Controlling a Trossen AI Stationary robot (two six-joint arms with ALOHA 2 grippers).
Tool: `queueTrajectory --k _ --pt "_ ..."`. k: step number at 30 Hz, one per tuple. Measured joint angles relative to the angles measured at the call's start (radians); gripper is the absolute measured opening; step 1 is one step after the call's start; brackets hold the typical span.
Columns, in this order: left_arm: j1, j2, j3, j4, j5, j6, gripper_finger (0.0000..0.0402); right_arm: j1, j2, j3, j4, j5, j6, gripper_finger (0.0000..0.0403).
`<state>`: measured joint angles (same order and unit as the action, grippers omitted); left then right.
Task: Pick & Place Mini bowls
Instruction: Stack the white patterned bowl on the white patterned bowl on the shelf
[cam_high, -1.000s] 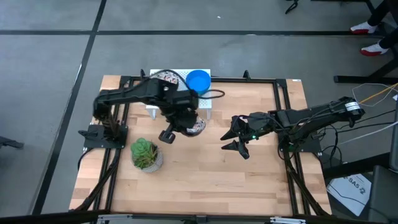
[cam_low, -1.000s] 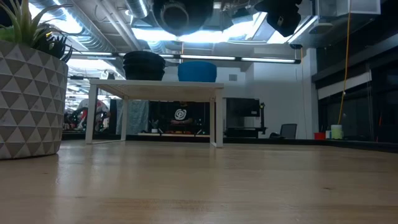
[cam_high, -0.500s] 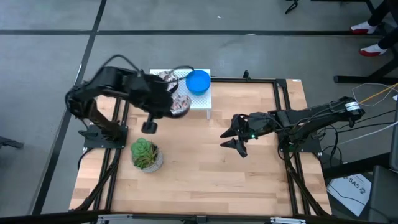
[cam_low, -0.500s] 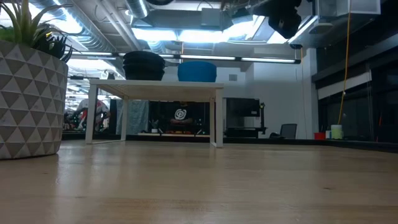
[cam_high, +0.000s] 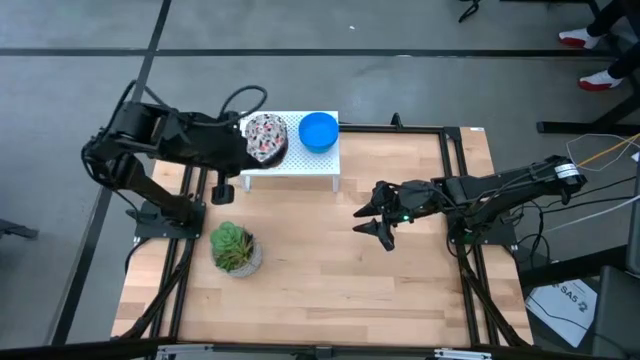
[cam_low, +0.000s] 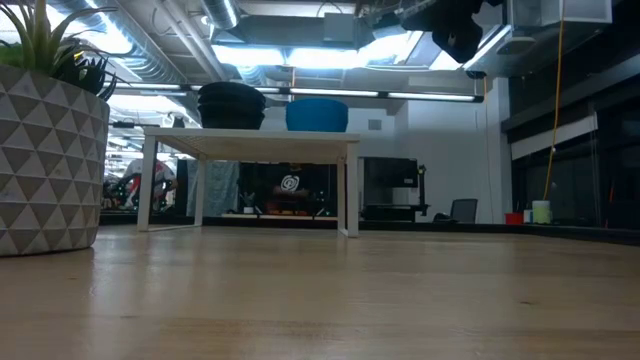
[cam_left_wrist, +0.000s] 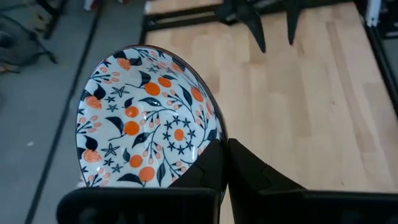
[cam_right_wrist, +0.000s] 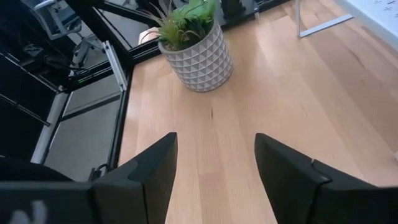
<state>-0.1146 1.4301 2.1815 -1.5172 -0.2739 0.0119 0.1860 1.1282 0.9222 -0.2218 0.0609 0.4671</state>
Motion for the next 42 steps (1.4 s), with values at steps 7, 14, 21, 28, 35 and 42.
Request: queueTrajectory --k 7,14,21,28,35,42 --pt "-0.002 -0.009 0.000 0.009 -0.140 -0.035 0.0003 0.000 0.000 0.000 0.001 0.002 0.004 0.0213" --pt "-0.002 -0.001 0.000 0.009 -0.242 -0.077 0.0003 0.000 0.012 0.000 0.003 0.052 0.000 0.0213" --pt "-0.001 0.030 0.000 -0.015 -0.349 -0.114 0.0003 -0.007 0.073 0.000 0.057 0.053 0.019 0.0213" --pt "0.031 0.084 0.000 -0.053 -0.366 -0.156 0.0003 -0.007 0.154 0.000 0.081 0.053 0.003 0.0213" --pt "0.099 0.130 0.000 -0.054 -0.300 -0.160 0.0003 -0.007 0.195 -0.001 0.036 0.052 0.001 0.0213" --pt "0.173 0.203 0.000 -0.054 -0.282 -0.107 0.0003 -0.007 0.192 0.000 -0.070 0.052 -0.003 0.0213"
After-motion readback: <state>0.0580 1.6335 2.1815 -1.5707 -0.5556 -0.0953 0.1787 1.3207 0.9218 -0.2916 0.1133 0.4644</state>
